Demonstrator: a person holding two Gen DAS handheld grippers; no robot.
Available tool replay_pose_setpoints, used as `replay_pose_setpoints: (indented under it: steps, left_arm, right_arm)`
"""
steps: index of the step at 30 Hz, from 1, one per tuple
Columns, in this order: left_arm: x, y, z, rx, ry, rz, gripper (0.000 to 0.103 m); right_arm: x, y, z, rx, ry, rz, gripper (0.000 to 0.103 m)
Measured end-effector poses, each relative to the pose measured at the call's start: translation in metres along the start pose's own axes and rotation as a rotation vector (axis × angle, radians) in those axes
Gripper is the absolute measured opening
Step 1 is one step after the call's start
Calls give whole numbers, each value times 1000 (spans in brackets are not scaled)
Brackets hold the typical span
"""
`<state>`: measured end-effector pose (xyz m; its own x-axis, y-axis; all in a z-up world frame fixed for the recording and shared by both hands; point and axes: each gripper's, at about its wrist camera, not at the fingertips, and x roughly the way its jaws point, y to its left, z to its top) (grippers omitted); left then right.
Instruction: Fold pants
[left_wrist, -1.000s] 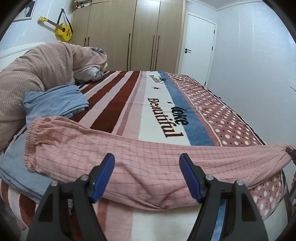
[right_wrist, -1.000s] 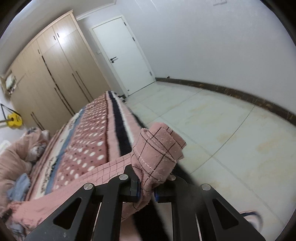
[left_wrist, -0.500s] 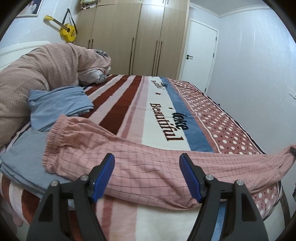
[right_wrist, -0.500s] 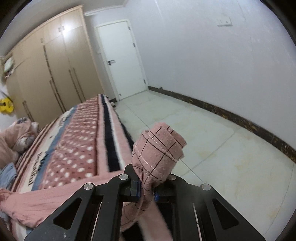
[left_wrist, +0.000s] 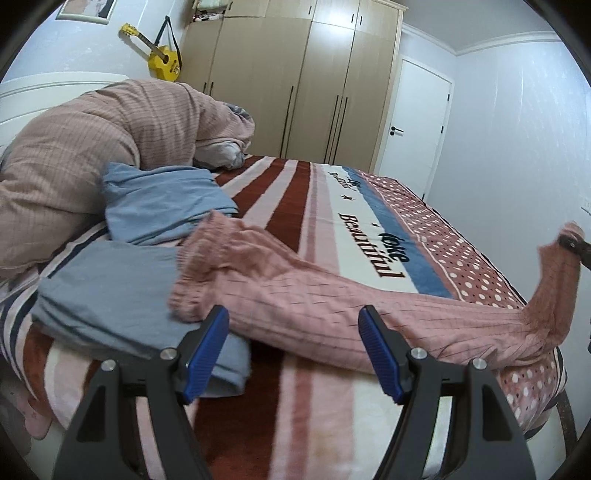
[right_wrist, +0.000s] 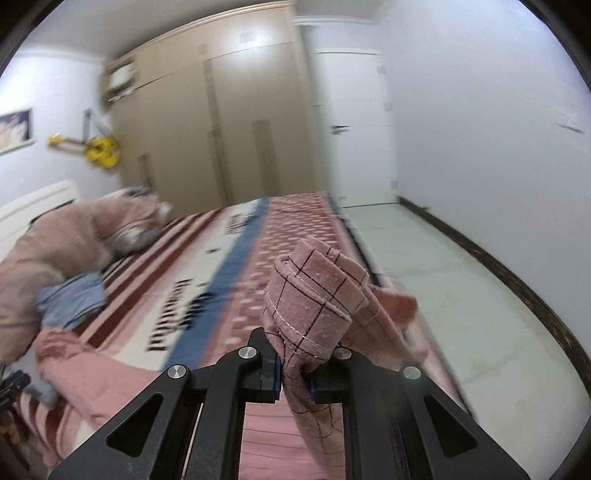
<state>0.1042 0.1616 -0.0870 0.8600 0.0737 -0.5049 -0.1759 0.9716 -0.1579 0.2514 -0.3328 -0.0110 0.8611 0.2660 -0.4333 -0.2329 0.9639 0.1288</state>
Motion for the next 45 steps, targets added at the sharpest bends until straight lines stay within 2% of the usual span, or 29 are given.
replay_pose_setpoints:
  steps: [3, 6, 9, 11, 14, 17, 18, 24, 27, 31, 34, 38, 41, 45]
  left_arm:
    - [-7, 16, -3, -7, -8, 8, 69]
    - [-10, 28, -4, -16, -7, 13, 69]
    - [-11, 37, -8, -18, 3, 16, 69]
    - [-9, 41, -10, -17, 12, 14, 69]
    - [-5, 44, -13, -15, 26, 11, 69]
    - [0, 43, -14, -13, 34, -1, 69]
    - [1, 41, -14, -12, 35, -6, 69]
    - [5, 33, -12, -6, 37, -35, 69]
    - [6, 30, -11, -8, 39, -38, 69]
    - [8, 31, -11, -27, 56, -31, 69]
    - [9, 30, -13, -32, 66, -16, 69]
    - [10, 26, -14, -27, 73, -13, 69]
    - [11, 23, -15, -29, 76, -19, 69]
    - [17, 20, -16, -39, 95, -32, 69]
  right_arm:
    - [25, 51, -4, -65, 48, 82, 5]
    - [55, 103, -24, -139, 131, 161, 5]
    - [84, 143, -57, -226, 231, 201, 5]
    - [103, 161, -85, -266, 331, 233, 5]
    - [117, 172, -114, -258, 441, 274, 13]
    - [116, 171, -130, -224, 513, 357, 36]
    - [115, 169, -131, -212, 524, 388, 42]
    - [89, 170, -122, -176, 549, 588, 52]
    - [77, 172, -112, -190, 497, 587, 52]
    - [80, 159, -98, -143, 434, 549, 51]
    - [86, 158, -101, -129, 431, 594, 44]
    - [90, 173, -128, -192, 520, 668, 30]
    - [90, 178, -146, -230, 552, 667, 30]
    - [88, 170, -147, -171, 555, 682, 31]
